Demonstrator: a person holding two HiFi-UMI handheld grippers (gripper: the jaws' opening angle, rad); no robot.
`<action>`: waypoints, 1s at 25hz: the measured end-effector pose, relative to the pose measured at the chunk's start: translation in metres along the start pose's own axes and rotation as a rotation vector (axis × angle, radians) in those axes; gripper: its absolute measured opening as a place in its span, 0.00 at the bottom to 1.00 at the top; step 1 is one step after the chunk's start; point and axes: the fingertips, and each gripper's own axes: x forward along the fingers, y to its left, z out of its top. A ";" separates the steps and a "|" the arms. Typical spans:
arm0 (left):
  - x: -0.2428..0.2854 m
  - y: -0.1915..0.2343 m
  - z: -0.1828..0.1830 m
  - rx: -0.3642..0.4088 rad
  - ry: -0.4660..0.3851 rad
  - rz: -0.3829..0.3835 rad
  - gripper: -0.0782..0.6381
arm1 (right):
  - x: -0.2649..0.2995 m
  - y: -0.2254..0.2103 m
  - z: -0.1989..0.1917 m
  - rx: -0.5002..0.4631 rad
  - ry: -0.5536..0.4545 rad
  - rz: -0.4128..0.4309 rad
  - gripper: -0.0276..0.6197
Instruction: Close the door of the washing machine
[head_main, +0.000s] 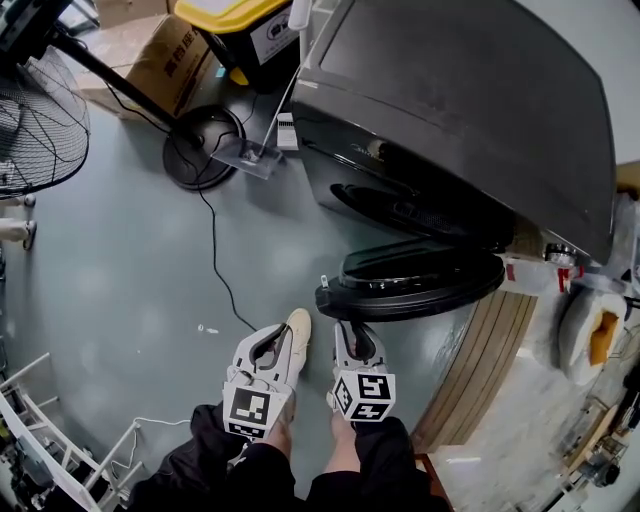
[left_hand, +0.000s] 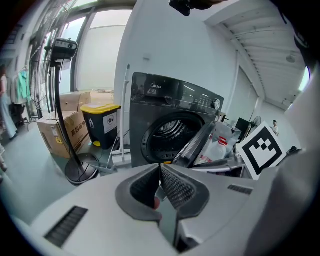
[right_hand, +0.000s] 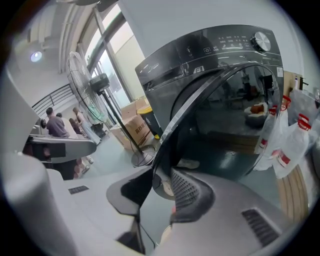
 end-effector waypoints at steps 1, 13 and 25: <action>0.001 0.002 0.000 0.000 0.000 0.000 0.15 | 0.002 0.000 0.003 0.004 -0.004 0.000 0.24; 0.010 0.023 0.014 -0.011 -0.024 0.021 0.15 | 0.024 0.002 0.027 -0.024 -0.035 -0.002 0.23; 0.027 0.031 0.029 0.004 -0.037 0.011 0.15 | 0.049 0.001 0.051 -0.115 -0.056 -0.017 0.19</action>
